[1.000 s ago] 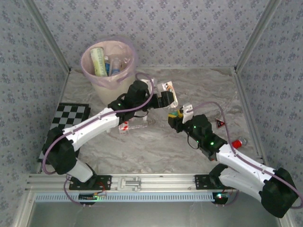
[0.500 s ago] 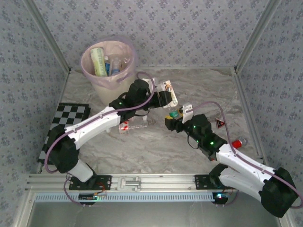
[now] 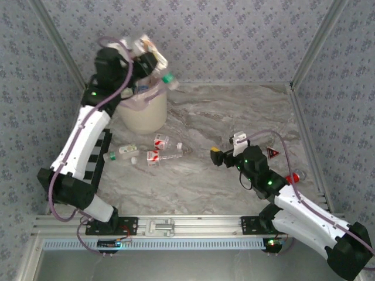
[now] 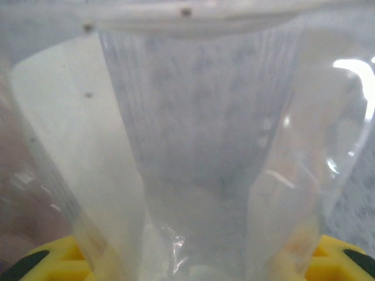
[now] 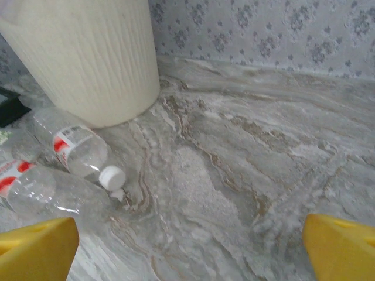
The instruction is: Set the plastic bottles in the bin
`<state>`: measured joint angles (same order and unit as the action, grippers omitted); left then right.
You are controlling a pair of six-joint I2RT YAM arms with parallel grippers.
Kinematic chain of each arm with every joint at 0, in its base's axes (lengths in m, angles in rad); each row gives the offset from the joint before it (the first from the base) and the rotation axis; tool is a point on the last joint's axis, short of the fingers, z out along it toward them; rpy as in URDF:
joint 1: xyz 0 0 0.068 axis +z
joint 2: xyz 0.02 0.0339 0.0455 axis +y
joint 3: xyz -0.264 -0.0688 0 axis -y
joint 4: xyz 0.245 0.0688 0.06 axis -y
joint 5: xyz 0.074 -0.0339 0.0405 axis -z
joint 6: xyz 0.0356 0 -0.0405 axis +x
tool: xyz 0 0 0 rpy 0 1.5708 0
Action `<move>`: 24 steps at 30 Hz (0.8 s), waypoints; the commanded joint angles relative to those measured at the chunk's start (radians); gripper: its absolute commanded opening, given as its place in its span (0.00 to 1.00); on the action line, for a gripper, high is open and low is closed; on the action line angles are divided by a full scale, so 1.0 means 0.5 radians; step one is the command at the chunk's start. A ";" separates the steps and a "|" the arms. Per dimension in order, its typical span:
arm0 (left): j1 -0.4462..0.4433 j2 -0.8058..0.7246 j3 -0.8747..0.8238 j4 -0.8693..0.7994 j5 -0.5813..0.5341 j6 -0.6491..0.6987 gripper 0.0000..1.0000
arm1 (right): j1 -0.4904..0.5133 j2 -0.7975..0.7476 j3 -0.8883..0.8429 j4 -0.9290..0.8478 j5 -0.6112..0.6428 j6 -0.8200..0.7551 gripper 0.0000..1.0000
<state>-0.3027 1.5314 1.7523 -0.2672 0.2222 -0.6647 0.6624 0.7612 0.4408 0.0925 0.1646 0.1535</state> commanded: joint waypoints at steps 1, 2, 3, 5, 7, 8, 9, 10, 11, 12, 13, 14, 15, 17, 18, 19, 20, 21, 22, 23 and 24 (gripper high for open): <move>0.109 -0.031 0.227 -0.199 -0.173 0.227 0.38 | -0.012 -0.066 -0.025 -0.107 0.070 0.037 1.00; 0.139 0.009 0.294 -0.274 -0.229 0.293 0.37 | -0.014 -0.078 -0.028 -0.122 0.070 0.034 1.00; 0.173 0.071 0.380 -0.382 -0.295 0.369 0.35 | -0.017 -0.089 -0.030 -0.134 0.071 0.031 1.00; 0.225 0.224 0.604 -0.619 -0.395 0.506 0.34 | -0.020 -0.106 -0.035 -0.161 0.068 0.022 1.00; 0.251 0.366 0.758 -0.794 -0.473 0.624 0.32 | -0.022 -0.126 -0.032 -0.188 0.066 0.015 1.00; 0.254 0.443 0.829 -0.892 -0.517 0.681 0.30 | -0.024 -0.140 -0.032 -0.201 0.067 0.015 1.00; 0.256 0.504 0.880 -0.939 -0.542 0.738 0.29 | -0.024 -0.152 -0.032 -0.216 0.067 0.012 1.00; 0.256 0.574 0.932 -0.975 -0.572 0.800 0.28 | -0.026 -0.172 -0.026 -0.245 0.066 0.012 1.00; 0.256 0.648 0.994 -1.009 -0.615 0.852 0.27 | -0.025 -0.198 -0.017 -0.277 0.059 0.012 1.00; 0.255 0.720 1.071 -1.054 -0.665 0.889 0.26 | -0.025 -0.225 -0.013 -0.303 0.050 0.012 1.00; 0.256 0.808 1.180 -1.120 -0.727 0.928 0.24 | -0.027 -0.260 -0.010 -0.335 0.045 0.015 1.00; 0.256 0.900 1.296 -1.196 -0.784 0.961 0.22 | -0.027 -0.299 -0.008 -0.376 0.044 0.020 1.00; 0.256 0.977 1.395 -1.261 -0.818 0.980 0.21 | -0.024 -0.332 -0.010 -0.415 0.050 0.021 1.00; 0.247 1.118 1.556 -1.392 -0.861 1.021 0.18 | -0.027 -0.415 -0.023 -0.497 0.079 0.035 1.00; 0.235 1.163 1.583 -1.432 -0.892 1.043 0.18 | -0.026 -0.452 -0.035 -0.527 0.097 0.045 1.00; 0.219 1.200 1.590 -1.462 -0.932 1.067 0.17 | -0.026 -0.493 -0.053 -0.554 0.117 0.061 1.00; 0.206 1.233 1.580 -1.494 -0.960 1.090 0.15 | -0.025 -0.535 -0.071 -0.573 0.131 0.080 1.00; 0.193 1.258 1.570 -1.525 -0.962 1.100 0.15 | -0.024 -0.566 -0.085 -0.585 0.139 0.095 1.00; 0.179 1.287 1.559 -1.573 -0.962 1.107 0.15 | -0.029 -0.597 -0.099 -0.597 0.146 0.108 1.00; 0.165 1.311 1.543 -1.614 -0.957 1.114 0.15 | -0.030 -0.620 -0.110 -0.605 0.149 0.119 1.00; 0.153 1.330 1.523 -1.645 -0.958 1.125 0.14 | -0.027 -0.632 -0.116 -0.609 0.149 0.125 1.00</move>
<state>-0.2066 2.1304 2.5282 -0.9375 -0.2226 -0.1513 0.6540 0.4656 0.4015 -0.1616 0.2081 0.1822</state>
